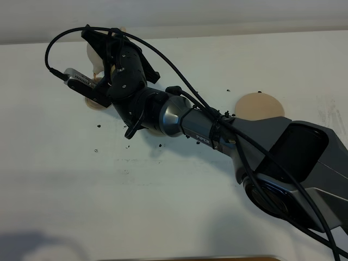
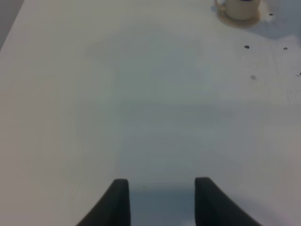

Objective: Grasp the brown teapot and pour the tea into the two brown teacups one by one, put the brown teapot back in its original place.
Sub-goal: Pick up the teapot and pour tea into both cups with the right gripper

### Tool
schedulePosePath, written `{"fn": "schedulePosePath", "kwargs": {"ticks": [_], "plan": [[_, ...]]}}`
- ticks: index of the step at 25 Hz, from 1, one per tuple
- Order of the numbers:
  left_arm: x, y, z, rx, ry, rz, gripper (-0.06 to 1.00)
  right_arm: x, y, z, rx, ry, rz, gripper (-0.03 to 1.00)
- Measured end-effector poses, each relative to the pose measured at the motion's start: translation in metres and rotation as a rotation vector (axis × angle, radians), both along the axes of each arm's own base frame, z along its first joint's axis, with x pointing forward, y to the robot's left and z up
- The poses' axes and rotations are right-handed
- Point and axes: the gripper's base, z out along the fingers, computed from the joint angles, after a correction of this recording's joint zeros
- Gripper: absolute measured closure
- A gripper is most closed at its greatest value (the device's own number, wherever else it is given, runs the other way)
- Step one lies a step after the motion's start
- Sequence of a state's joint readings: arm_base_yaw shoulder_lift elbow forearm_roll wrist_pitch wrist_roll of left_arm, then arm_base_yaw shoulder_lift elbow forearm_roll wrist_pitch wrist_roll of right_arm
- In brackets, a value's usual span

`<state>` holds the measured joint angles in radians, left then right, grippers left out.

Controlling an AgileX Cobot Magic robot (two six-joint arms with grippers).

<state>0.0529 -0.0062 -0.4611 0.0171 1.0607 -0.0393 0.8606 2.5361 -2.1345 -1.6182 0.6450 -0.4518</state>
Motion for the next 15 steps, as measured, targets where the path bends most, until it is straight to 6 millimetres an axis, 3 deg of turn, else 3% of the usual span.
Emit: {"fn": "schedulePosePath", "kwargs": {"ticks": [15], "plan": [[0.0000,0.0000,0.0000,0.000,0.000,0.000,0.63,-0.0018,-0.0016,-0.0099,-0.028,0.017,0.006,0.86]]}}
